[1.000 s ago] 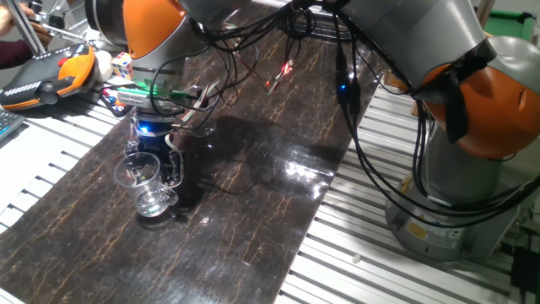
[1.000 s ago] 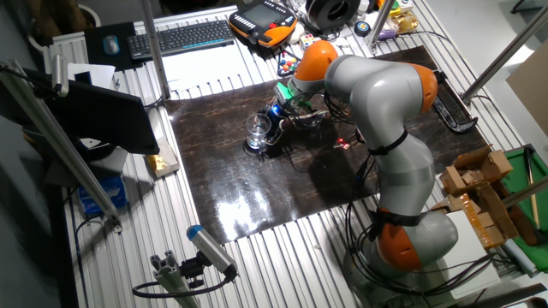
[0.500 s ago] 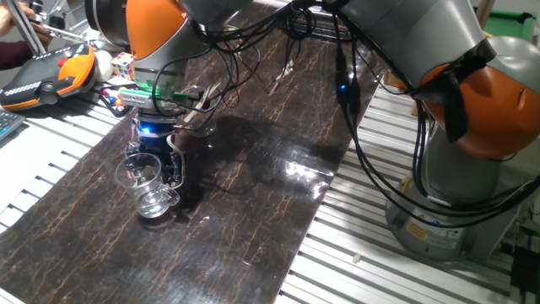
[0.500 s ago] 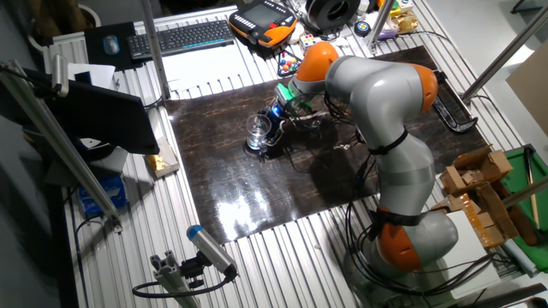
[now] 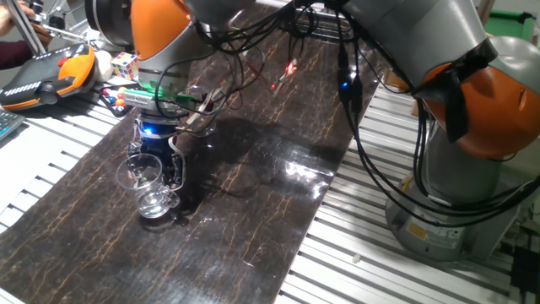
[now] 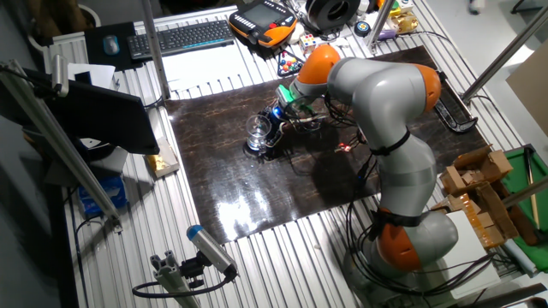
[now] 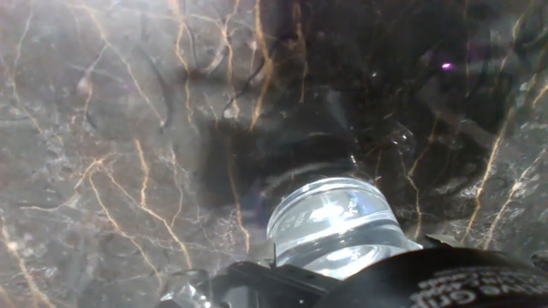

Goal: Pour the water from one cup into another empty cup

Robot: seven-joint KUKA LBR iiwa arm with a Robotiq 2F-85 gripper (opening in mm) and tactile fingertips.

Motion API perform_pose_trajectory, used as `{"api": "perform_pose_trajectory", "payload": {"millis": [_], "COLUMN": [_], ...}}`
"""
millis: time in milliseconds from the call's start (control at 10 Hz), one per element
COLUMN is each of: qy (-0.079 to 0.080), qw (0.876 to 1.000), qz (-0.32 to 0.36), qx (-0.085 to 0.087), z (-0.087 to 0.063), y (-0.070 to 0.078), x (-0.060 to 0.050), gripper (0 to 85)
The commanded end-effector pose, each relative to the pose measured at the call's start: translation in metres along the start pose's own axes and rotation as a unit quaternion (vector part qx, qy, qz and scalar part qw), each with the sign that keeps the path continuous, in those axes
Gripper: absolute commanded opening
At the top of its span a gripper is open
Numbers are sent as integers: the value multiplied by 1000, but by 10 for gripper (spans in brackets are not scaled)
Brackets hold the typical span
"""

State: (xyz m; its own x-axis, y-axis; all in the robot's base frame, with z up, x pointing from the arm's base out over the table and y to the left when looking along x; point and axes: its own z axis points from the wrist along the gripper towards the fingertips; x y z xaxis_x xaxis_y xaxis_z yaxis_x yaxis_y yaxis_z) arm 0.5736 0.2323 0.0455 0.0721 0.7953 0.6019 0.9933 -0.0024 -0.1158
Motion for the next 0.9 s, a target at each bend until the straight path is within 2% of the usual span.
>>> {"api": "perform_pose_trajectory", "payload": {"millis": [0, 800], "qy": [-1, 3], "qw": [1000, 1000], "qz": [0, 0], "qx": [0, 9], "z": [0, -6], "y": [0, 0], "x": [0, 5], "gripper": [850, 850]}}
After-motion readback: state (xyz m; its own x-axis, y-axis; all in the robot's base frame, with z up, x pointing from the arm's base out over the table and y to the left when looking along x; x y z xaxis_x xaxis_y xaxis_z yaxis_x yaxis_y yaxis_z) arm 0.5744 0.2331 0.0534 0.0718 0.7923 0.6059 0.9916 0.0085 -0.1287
